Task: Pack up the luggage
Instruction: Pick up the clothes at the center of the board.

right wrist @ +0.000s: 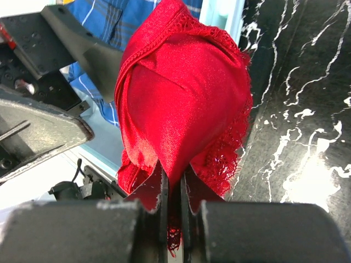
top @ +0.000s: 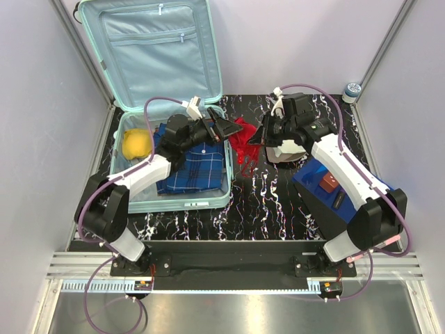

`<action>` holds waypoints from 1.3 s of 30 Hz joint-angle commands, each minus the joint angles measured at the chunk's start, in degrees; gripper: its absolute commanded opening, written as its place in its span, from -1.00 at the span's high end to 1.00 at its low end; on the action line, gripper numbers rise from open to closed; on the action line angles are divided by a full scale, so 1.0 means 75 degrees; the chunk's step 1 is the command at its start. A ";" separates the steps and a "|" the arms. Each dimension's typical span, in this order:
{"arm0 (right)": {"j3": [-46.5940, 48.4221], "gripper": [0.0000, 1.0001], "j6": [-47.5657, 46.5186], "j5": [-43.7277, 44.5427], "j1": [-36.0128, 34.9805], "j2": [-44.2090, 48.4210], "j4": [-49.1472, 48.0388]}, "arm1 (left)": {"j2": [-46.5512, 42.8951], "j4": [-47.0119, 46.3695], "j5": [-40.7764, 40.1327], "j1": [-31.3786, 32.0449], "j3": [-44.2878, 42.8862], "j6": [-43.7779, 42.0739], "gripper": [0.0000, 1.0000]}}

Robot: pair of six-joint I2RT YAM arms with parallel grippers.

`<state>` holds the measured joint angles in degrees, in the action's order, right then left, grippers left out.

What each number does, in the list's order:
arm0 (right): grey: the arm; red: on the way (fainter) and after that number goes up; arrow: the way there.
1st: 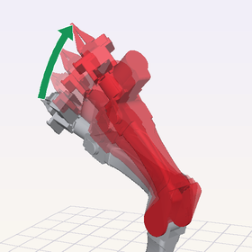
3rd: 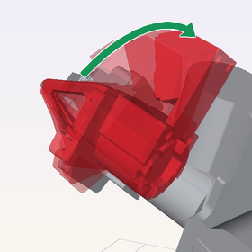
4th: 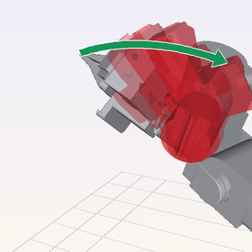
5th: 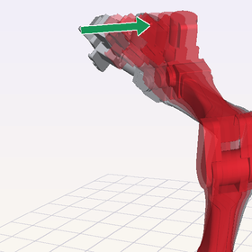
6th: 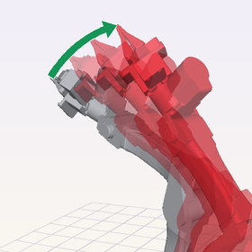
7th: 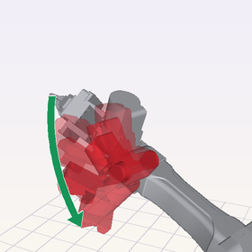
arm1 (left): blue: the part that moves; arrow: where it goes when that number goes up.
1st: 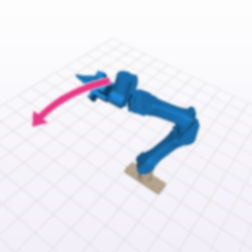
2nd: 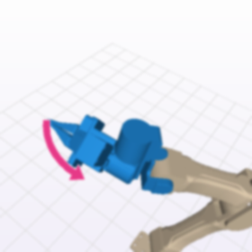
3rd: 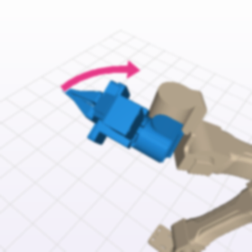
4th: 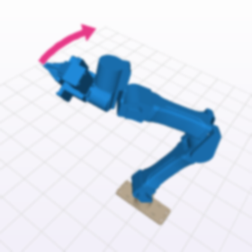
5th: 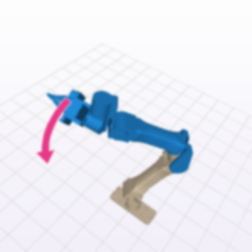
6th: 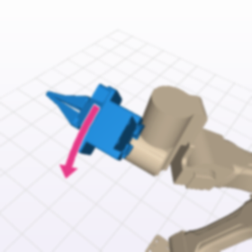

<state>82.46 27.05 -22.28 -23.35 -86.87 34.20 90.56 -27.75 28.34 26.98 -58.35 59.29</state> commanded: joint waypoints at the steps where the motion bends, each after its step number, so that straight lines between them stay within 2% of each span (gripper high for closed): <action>1: 0.0127 1.00 0.0085 -0.0275 -0.0202 -0.0124 -0.0352 | 0.0229 -0.0871 0.0264 0.0094 -0.0154 0.0368 -0.94; 7: 0.0127 1.00 0.0050 -0.0240 -0.0273 -0.0159 -0.0353 | 0.0323 -0.1023 0.0417 0.0176 -0.0212 0.0532 -0.85; 8: 0.0115 1.00 0.0050 -0.0228 -0.0296 -0.0171 -0.0341 | 0.0393 -0.1069 0.0475 0.0199 -0.0213 0.0602 -0.69; 10: 0.0092 1.00 0.0027 -0.0205 -0.0308 -0.0171 -0.0352 | 0.0463 -0.1199 0.0569 0.0211 -0.0259 0.0685 -0.50; 11: 0.0080 1.00 0.0026 -0.0193 -0.0320 -0.0183 -0.0352 | 0.0510 -0.1210 0.0581 0.0234 -0.0271 0.0755 -0.25; 13: 0.0033 1.00 0.0003 -0.0158 -0.0320 -0.0171 -0.0341 | 0.0581 -0.1292 0.0604 0.0246 -0.0271 0.0837 0.04; 14: 0.0010 1.00 -0.0009 -0.0146 -0.0320 -0.0160 -0.0352 | 0.0593 -0.1327 0.0616 0.0258 -0.0236 0.0918 0.28; 16: -0.0048 1.00 0.0003 -0.0088 -0.0320 -0.0136 -0.0352 | 0.0686 -0.1479 0.0698 0.0246 -0.0213 0.1024 0.48; 17: -0.0060 0.99 -0.0009 -0.0088 -0.0320 -0.0124 -0.0352 | 0.0721 -0.1550 0.0733 0.0258 -0.0189 0.1118 0.51; 18: -0.0084 0.98 -0.0032 -0.0064 -0.0320 -0.0113 -0.0352 | 0.0780 -0.1701 0.0780 0.0246 -0.0189 0.1177 0.72; 21: -0.0107 0.76 -0.0055 -0.0029 -0.0320 -0.0124 -0.0352 | 0.0827 -0.2181 0.0944 0.0234 -0.0095 0.1423 1.00; 22: -0.0131 0.46 -0.0056 -0.0029 -0.0320 -0.0124 -0.0341 | 0.0850 -0.2276 0.1060 0.0188 -0.0072 0.1470 1.00; 23: -0.0142 0.24 -0.0067 -0.0017 -0.0320 -0.0136 -0.0352 | 0.0862 -0.2358 0.1154 0.0130 -0.0095 0.1470 1.00; 25: -0.0166 -0.47 -0.0102 0.0029 -0.0320 -0.0101 -0.0352 | 0.0781 -0.2312 0.1411 -0.0104 -0.0107 0.1342 1.00; 29: -0.0329 -0.96 -0.0219 0.0252 -0.0320 0.0028 -0.0341 | 0.0418 -0.1203 0.1963 -0.0772 -0.0072 0.0628 1.00; 33: -0.0540 -0.99 -0.0267 0.0381 -0.0308 0.0145 -0.0317 | -0.0144 0.0087 0.2607 -0.1721 0.0115 -0.0227 1.00; 34: -0.0587 -0.99 -0.0267 0.0428 -0.0320 0.0180 -0.0329 | -0.0262 0.0485 0.2829 -0.2140 0.0127 -0.0786 1.00; 35: -0.0657 -0.99 -0.0278 0.0544 -0.0320 0.0250 -0.0306 | -0.0495 0.1428 0.2935 -0.2365 0.0081 -0.1128 1.00; 39: -0.0787 -0.99 -0.0325 0.0861 -0.0308 0.0403 -0.0317 | -0.0907 0.3661 0.3520 -0.3431 -0.0224 -0.2734 1.00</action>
<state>76.93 25.76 -19.20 -25.21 -87.53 33.12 89.12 -17.45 46.85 6.59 -57.69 52.62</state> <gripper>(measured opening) 0.993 0.060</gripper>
